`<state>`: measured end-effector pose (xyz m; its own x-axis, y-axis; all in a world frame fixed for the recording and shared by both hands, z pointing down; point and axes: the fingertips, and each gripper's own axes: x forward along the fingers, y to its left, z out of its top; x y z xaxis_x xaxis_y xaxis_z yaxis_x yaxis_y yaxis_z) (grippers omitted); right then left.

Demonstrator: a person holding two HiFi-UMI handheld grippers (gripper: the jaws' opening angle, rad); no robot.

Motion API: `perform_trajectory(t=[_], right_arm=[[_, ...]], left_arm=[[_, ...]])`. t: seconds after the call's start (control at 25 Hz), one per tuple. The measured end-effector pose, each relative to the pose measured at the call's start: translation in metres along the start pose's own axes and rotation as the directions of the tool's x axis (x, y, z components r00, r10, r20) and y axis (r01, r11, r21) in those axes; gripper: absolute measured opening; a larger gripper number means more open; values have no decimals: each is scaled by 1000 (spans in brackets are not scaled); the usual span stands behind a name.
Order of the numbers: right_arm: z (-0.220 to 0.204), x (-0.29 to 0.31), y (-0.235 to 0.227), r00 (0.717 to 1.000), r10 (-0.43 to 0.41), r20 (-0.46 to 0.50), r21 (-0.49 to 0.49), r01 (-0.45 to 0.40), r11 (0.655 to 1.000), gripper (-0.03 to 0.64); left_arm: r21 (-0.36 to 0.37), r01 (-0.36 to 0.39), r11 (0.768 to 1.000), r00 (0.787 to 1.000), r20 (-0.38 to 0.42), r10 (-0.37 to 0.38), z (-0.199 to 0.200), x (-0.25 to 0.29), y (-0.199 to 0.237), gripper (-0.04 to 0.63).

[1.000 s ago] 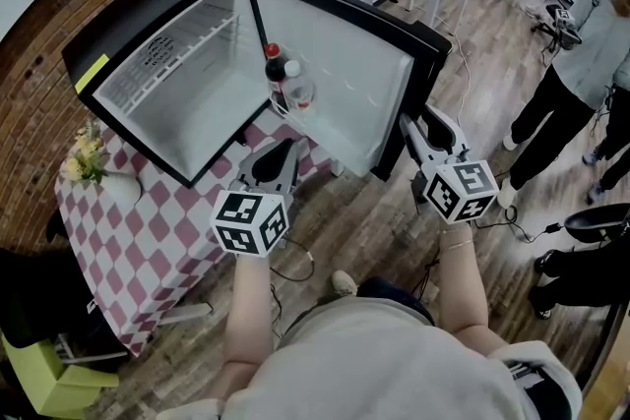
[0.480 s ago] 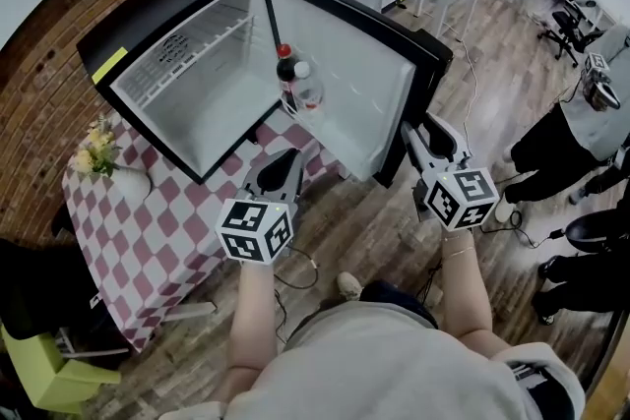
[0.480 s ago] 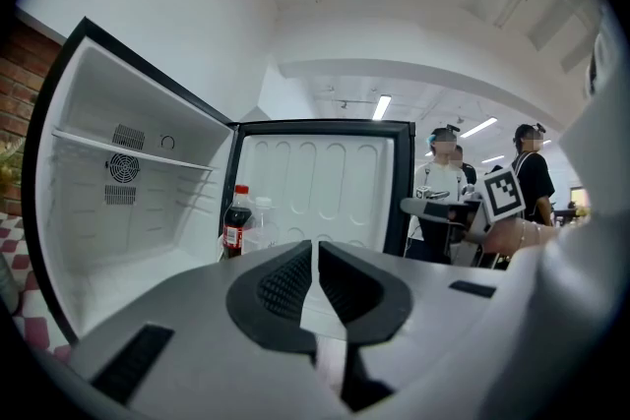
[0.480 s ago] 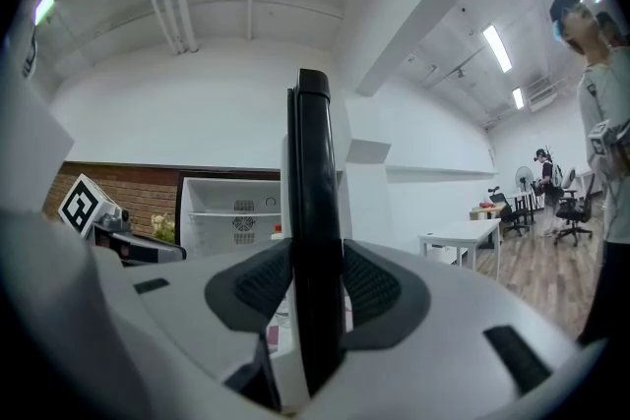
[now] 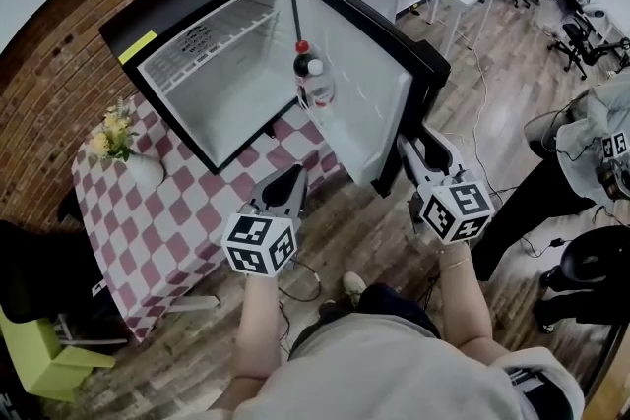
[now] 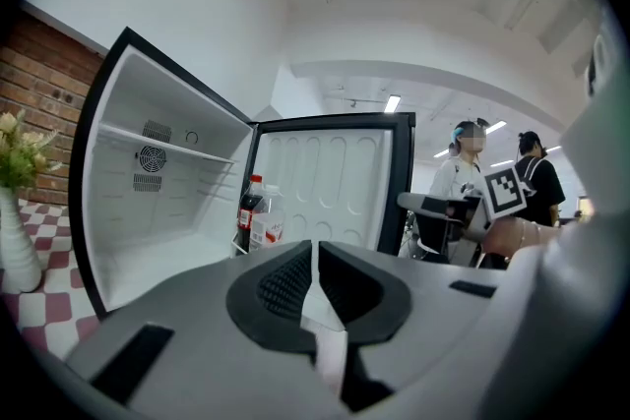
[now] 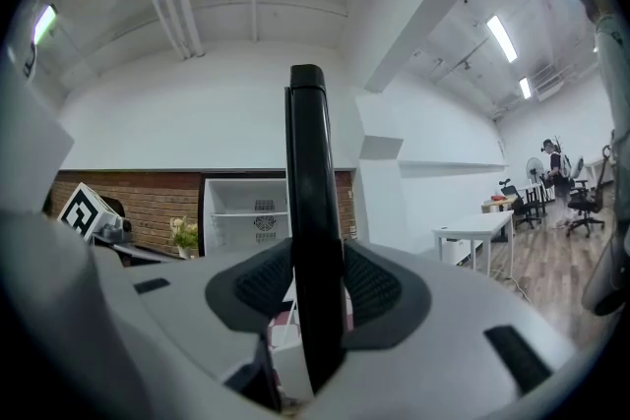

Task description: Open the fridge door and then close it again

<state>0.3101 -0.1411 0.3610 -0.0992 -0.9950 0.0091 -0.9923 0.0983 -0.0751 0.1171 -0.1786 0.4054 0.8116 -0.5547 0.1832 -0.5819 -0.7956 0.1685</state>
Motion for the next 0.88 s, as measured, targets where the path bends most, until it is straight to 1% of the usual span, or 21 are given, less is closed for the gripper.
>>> perform_trajectory(t=[0.12, 0.4, 0.6, 0.68, 0.76, 0.88], right_arm=[[-2, 3, 21, 1000, 23, -4, 0, -23, 1000, 149], [-12, 9, 77, 991, 126, -36, -30, -128, 991, 153], [-14, 18, 114, 980, 194, -54, -38, -196, 980, 158], [-16, 23, 130, 972, 227, -61, -56, -230, 972, 164], [-17, 29, 145, 964, 256, -67, -83, -261, 962, 166], [-18, 38, 164, 954, 293, -64, -88, -298, 951, 176]], left_arm=[[-10, -24, 1000, 1000, -5, 24, -7, -16, 8, 23], [-29, -76, 997, 997, 23, 77, -12, -55, 23, 23], [-21, -123, 992, 992, 18, 123, -14, -84, 36, 23], [-23, -144, 989, 989, 17, 144, -16, -95, 44, 23], [-26, -169, 985, 985, 11, 170, -20, -107, 53, 23], [-39, -215, 976, 977, 3, 215, -25, -124, 68, 23]])
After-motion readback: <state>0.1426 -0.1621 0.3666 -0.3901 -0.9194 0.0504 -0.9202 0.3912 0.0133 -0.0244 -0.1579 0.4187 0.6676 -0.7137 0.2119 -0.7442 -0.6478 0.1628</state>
